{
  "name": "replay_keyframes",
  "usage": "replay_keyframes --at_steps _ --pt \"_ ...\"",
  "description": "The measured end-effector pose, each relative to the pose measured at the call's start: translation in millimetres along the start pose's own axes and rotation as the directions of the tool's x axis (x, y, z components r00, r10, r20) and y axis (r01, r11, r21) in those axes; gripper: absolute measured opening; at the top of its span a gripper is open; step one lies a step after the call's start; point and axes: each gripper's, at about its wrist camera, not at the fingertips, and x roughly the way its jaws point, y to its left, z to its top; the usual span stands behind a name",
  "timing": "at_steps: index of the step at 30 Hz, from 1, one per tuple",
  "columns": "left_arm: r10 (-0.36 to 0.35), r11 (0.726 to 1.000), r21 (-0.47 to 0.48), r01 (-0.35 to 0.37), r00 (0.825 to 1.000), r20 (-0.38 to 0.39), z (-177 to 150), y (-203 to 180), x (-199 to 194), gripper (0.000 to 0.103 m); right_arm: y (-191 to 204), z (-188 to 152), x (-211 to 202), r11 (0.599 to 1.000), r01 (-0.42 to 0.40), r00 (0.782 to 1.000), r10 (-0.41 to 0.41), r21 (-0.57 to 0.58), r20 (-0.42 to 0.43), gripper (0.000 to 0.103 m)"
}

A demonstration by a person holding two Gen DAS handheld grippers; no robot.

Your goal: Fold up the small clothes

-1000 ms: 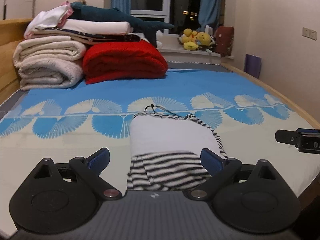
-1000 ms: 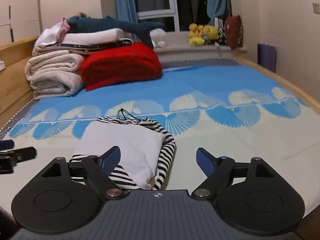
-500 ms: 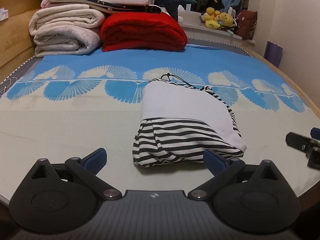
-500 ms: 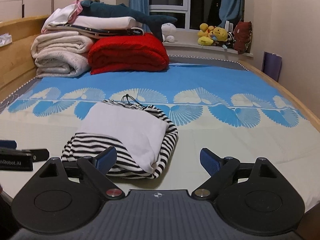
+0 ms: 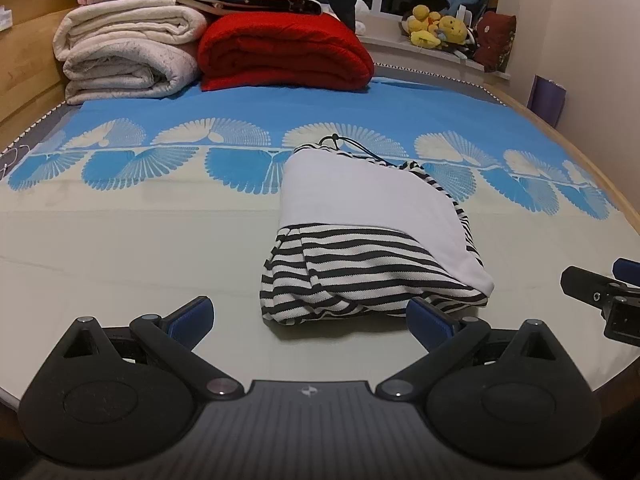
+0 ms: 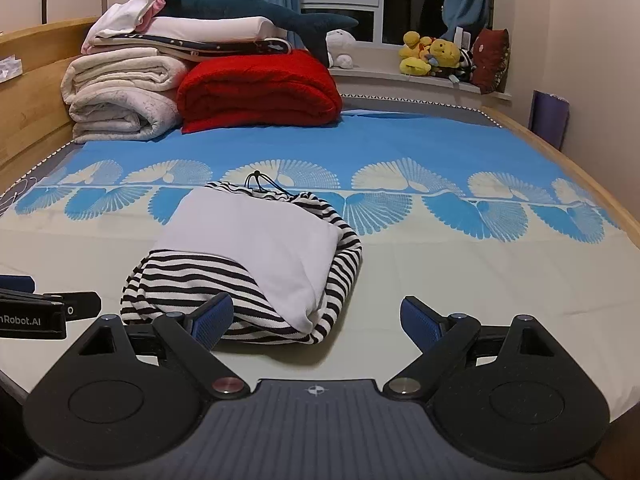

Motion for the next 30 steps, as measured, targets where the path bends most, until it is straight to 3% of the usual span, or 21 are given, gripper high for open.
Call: replay_keyframes --at_steps 30 --pt "0.004 1.000 -0.001 -0.004 1.000 -0.005 -1.0 2.6 1.7 0.102 3.2 -2.0 2.0 0.999 -0.012 1.000 0.011 -0.032 -0.016 0.092"
